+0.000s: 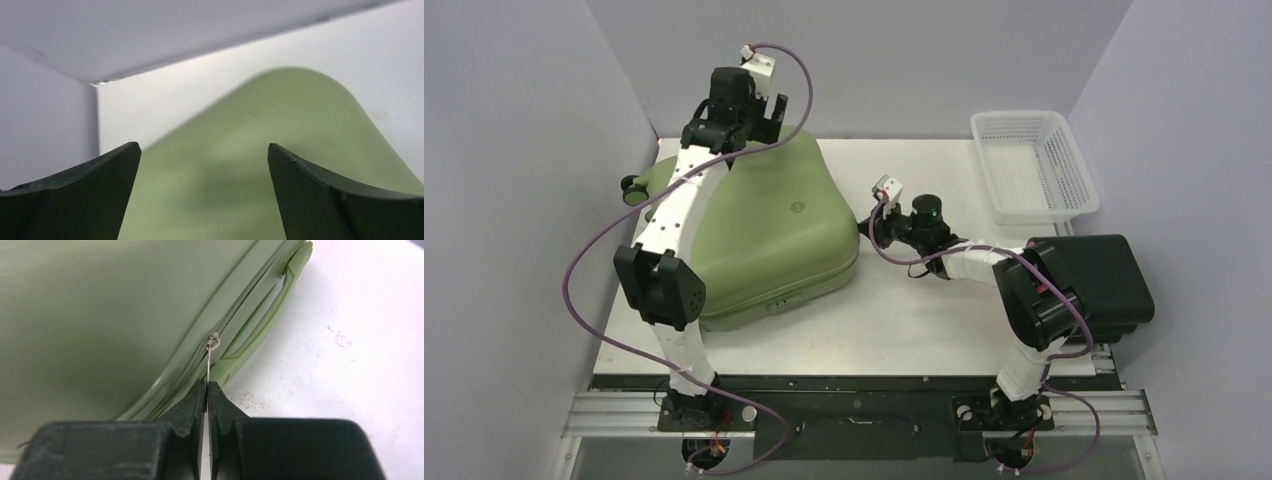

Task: Open, take out, and arrange the luggage
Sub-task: Unzip the luggage at the center of the board.

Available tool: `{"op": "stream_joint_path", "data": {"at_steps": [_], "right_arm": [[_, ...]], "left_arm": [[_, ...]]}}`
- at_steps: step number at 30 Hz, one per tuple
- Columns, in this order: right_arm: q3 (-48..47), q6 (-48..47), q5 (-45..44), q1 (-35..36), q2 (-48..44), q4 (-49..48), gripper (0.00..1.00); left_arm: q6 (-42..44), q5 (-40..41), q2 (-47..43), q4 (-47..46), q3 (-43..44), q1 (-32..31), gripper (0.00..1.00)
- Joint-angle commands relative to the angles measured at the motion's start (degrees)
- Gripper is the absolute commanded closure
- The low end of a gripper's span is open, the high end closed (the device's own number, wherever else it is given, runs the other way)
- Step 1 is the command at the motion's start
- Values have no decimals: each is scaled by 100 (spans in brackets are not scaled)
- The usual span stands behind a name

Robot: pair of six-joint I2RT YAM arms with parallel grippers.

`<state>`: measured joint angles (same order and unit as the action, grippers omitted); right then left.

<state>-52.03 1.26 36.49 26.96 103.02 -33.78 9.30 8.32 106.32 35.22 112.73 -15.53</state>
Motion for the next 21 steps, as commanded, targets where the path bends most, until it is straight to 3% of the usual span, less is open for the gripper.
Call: {"op": "stream_joint_path", "data": {"at_steps": [1,5,11,21], "right_arm": [[288,-794,-2,275,-561,15,100],[326,-713,-84,310,-552,-114,100],[108,-556,-226,273,-369,-27,100],[-168,-330,-173,204,-116,95,100]], "left_arm": [[241,1696,1006,-558,918,-97,3],[416,2374,2102,-259,2013,-99,4],[952,2980,2922,-684,2154,-76,4],[816,2639,3642,441,2662,78,4]]}}
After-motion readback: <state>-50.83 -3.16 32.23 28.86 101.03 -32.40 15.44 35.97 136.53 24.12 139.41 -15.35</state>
